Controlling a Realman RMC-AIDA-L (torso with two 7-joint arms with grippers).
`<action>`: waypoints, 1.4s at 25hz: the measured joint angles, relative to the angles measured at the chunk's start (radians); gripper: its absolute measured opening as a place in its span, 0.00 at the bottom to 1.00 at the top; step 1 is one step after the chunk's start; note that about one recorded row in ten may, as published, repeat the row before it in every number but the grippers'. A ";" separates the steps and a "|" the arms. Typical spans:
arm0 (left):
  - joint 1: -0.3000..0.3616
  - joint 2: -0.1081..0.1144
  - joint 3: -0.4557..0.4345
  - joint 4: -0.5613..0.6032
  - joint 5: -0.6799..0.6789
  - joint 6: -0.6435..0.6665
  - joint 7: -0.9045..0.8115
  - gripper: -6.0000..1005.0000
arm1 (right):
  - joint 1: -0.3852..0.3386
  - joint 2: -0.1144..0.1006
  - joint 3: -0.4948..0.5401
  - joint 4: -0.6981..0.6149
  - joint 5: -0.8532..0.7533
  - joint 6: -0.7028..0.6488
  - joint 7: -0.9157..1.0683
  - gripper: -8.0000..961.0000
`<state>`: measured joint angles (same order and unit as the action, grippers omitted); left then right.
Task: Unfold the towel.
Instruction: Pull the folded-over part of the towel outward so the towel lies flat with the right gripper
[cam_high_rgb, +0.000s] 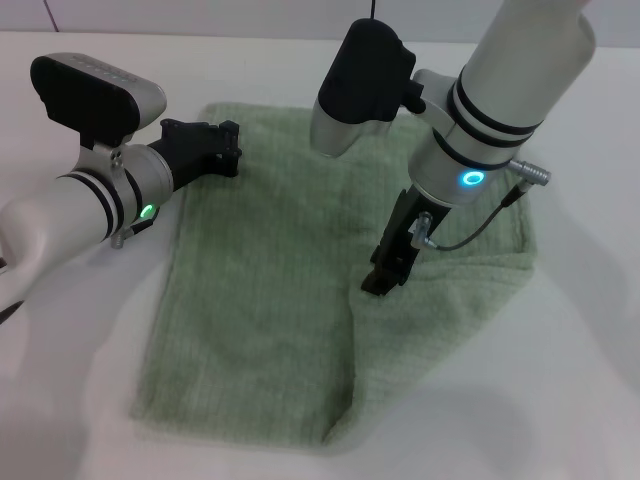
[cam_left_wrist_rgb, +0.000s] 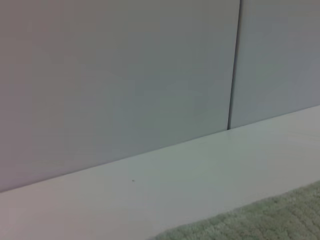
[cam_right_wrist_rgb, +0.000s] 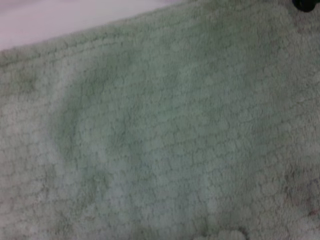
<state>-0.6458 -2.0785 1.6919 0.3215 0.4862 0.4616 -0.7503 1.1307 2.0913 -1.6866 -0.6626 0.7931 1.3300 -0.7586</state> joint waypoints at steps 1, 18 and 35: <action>0.000 0.000 0.000 0.000 0.000 0.000 0.000 0.00 | 0.000 0.000 -0.001 0.000 0.000 0.000 -0.002 0.39; 0.000 0.001 0.000 0.001 0.000 0.000 -0.008 0.00 | 0.001 -0.003 -0.012 -0.006 0.008 0.012 -0.021 0.07; 0.013 0.005 0.000 0.002 0.000 0.004 -0.009 0.00 | -0.101 -0.011 -0.013 -0.365 -0.072 0.279 -0.048 0.02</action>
<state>-0.6326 -2.0739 1.6920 0.3234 0.4862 0.4660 -0.7593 1.0300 2.0800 -1.6997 -1.0275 0.7208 1.6093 -0.8071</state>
